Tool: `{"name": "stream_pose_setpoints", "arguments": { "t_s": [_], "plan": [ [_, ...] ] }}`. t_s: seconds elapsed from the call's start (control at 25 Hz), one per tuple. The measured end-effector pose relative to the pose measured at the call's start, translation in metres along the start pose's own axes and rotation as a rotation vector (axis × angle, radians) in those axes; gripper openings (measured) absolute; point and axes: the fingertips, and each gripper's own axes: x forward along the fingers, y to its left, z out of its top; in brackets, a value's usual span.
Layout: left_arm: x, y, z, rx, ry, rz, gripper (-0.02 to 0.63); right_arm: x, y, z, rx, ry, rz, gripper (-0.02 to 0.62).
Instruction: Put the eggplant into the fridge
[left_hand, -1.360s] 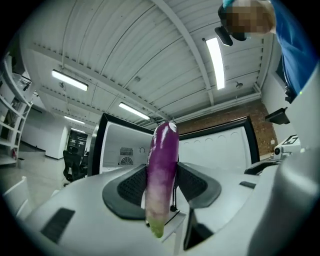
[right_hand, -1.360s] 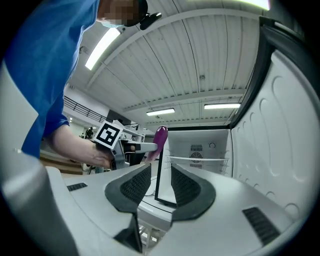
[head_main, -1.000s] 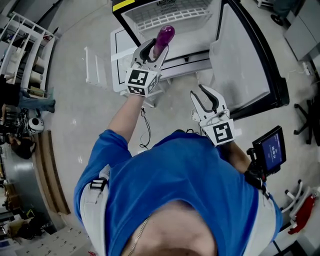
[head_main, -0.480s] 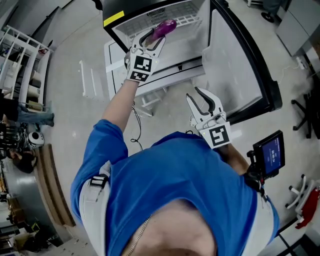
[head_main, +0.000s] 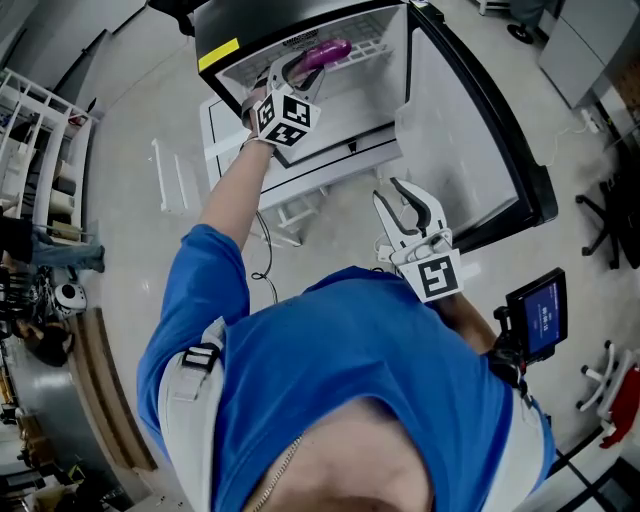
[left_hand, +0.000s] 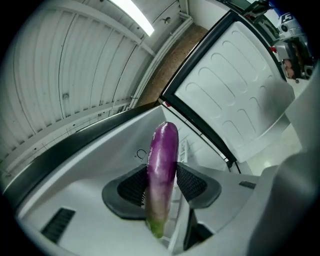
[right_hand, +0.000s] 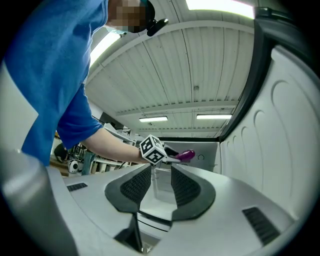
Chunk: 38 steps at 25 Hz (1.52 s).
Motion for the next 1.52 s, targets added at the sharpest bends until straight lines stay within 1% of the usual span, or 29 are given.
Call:
{"name": "stream_pose_setpoints", "arguments": {
  "t_s": [0.6, 0.8, 0.96, 1.2, 1.52],
  "plan": [
    [0.060, 0.014, -0.033, 0.048, 0.131, -0.019, 0.196, -0.001, -0.015, 0.002, -0.036, 0.008, -0.069, 0.127],
    [0.075, 0.019, -0.047, 0.035, 0.174, -0.023, 0.198, 0.001, -0.018, 0.003, -0.039, 0.012, -0.084, 0.129],
    [0.084, 0.021, -0.050, -0.001, 0.213, -0.029, 0.198, 0.003, -0.021, 0.001, -0.048, 0.019, -0.089, 0.127],
    [0.097, 0.020, -0.055, 0.004, 0.313, -0.043, 0.198, 0.004, -0.020, 0.004, -0.050, 0.014, -0.092, 0.127],
    [0.108, 0.015, -0.066, 0.006, 0.407, -0.090, 0.198, 0.000, -0.024, 0.001, -0.050, 0.018, -0.111, 0.129]
  ]
}}
